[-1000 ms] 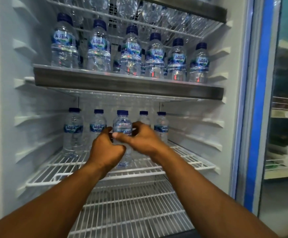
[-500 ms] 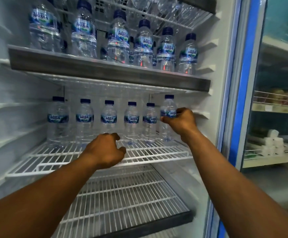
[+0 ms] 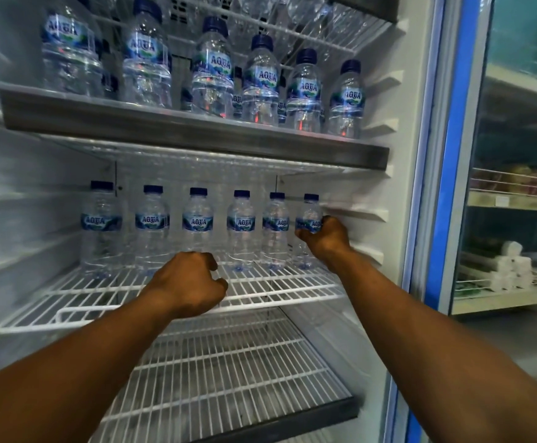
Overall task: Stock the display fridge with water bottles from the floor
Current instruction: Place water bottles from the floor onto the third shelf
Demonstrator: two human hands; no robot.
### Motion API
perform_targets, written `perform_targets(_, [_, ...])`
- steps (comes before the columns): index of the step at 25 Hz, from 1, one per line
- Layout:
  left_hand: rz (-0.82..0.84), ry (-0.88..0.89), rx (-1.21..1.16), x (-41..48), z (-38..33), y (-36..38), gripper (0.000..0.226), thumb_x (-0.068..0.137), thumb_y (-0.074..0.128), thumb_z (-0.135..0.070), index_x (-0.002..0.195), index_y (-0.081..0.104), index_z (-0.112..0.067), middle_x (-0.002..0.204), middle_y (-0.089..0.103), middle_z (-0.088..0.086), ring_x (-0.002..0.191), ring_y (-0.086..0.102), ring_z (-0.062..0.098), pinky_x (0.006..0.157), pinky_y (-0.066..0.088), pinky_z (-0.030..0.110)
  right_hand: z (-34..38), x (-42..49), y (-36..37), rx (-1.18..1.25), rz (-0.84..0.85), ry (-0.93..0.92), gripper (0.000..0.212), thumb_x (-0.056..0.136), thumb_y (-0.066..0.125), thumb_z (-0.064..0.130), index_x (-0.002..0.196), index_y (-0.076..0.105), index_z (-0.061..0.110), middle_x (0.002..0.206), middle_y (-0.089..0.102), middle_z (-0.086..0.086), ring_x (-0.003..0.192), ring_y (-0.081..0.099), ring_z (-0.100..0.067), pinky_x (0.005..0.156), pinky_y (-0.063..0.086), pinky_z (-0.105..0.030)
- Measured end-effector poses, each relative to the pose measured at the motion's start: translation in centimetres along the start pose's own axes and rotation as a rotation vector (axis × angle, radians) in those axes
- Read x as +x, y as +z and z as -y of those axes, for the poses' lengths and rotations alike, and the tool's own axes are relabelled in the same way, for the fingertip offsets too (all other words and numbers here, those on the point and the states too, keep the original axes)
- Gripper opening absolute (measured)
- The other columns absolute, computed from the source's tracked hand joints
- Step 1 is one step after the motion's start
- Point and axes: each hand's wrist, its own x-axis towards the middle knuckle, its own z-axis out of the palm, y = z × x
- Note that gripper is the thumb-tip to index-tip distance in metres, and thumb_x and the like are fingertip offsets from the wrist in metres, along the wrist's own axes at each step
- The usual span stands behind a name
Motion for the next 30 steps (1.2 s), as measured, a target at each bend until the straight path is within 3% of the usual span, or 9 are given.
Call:
perform_targets(4, [-0.059, 0.033, -0.002, -0.3, -0.1, 0.0, 0.052, 0.084, 0.064, -0.042, 0.132, 0.057, -0.023, 0.132, 0.060, 0.003, 0.116, 0.058, 0.024, 0.097, 0.050, 0.037, -0.3, -0.4, 0.1, -0.080, -0.030, -0.029, 0.045, 0.079, 0.082, 0.033, 0.117, 0.068, 0.013, 0.113, 0.073, -0.007, 0.100, 0.070, -0.025, 0.085, 0.055, -0.031])
perform_targets(11, [-0.232, 0.278, -0.055, -2.5, -0.6, -0.8, 0.047, 0.085, 0.067, -0.026, 0.131, 0.055, -0.024, 0.128, 0.058, -0.005, 0.112, 0.057, 0.016, 0.095, 0.052, 0.036, 0.2, -1.4, -0.3, -0.229, -0.041, -0.009, 0.054, 0.074, 0.085, 0.037, 0.118, 0.065, 0.012, 0.114, 0.071, -0.007, 0.101, 0.068, -0.027, 0.089, 0.056, -0.036])
perform_targets(18, [-0.204, 0.320, -0.002, -5.4, 2.3, -2.9, 0.042, 0.089, 0.065, -0.031, 0.130, 0.057, -0.027, 0.128, 0.057, -0.007, 0.115, 0.055, 0.014, 0.098, 0.047, 0.034, 1.4, -3.1, -1.1, -0.357, 0.008, 0.025, 0.056, 0.075, 0.083, 0.045, 0.109, 0.063, 0.006, 0.103, 0.069, -0.010, 0.096, 0.067, -0.030, 0.080, 0.055, -0.035])
perform_targets(22, [-0.229, 0.334, 0.036, -9.4, 5.0, -4.7, 0.038, 0.086, 0.064, -0.032, 0.124, 0.060, -0.027, 0.123, 0.060, -0.004, 0.112, 0.059, 0.019, 0.095, 0.048, 0.035, 3.7, -7.4, -2.7, -0.475, 0.006, -0.022, 0.042, 0.083, 0.077, 0.032, 0.111, 0.065, 0.004, 0.114, 0.068, -0.018, 0.105, 0.065, -0.034, 0.080, 0.047, -0.032])
perform_targets(24, [-0.276, 0.351, 0.042, -13.0, 6.9, -5.5, 0.036, 0.085, 0.061, -0.029, 0.121, 0.062, -0.024, 0.120, 0.062, -0.001, 0.107, 0.061, 0.022, 0.093, 0.049, 0.035, 5.9, -11.2, -2.4, -0.419, -0.050, -0.156, 0.032, 0.080, 0.072, 0.029, 0.102, 0.068, 0.006, 0.106, 0.069, -0.022, 0.100, 0.067, -0.036, 0.082, 0.050, -0.036])
perform_targets(26, [-0.298, 0.351, 0.054, -17.3, 9.0, -6.1, 0.034, 0.084, 0.061, -0.023, 0.118, 0.065, -0.018, 0.114, 0.064, 0.002, 0.102, 0.062, 0.022, 0.089, 0.050, 0.033, 8.3, -16.2, -0.1, -0.248, -0.015, -0.294, 0.018, 0.075, 0.063, 0.034, 0.088, 0.068, 0.022, 0.097, 0.070, -0.013, 0.092, 0.067, -0.028, 0.086, 0.055, -0.040])
perform_targets(28, [-0.263, 0.330, 0.044, -21.7, 11.8, -6.2, 0.032, 0.083, 0.060, -0.017, 0.115, 0.067, -0.015, 0.108, 0.066, 0.002, 0.096, 0.063, 0.019, 0.084, 0.052, 0.031, 10.1, -22.1, 3.3, -0.027, 0.119, -0.431, 0.005, 0.078, 0.058, 0.039, 0.080, 0.062, 0.041, 0.094, 0.070, -0.006, 0.084, 0.068, -0.022, 0.084, 0.057, -0.042])
perform_targets(30, [-0.200, 0.251, 0.052, -26.3, 15.7, -5.9, 0.030, 0.082, 0.060, -0.014, 0.110, 0.069, -0.015, 0.101, 0.068, 0.001, 0.089, 0.065, 0.015, 0.079, 0.053, 0.030, 11.9, -29.7, 8.0, 0.128, 0.309, -0.528, 0.008, 0.084, 0.061, 0.033, 0.086, 0.065, 0.039, 0.088, 0.072, -0.009, 0.076, 0.070, -0.021, 0.072, 0.059, -0.039])
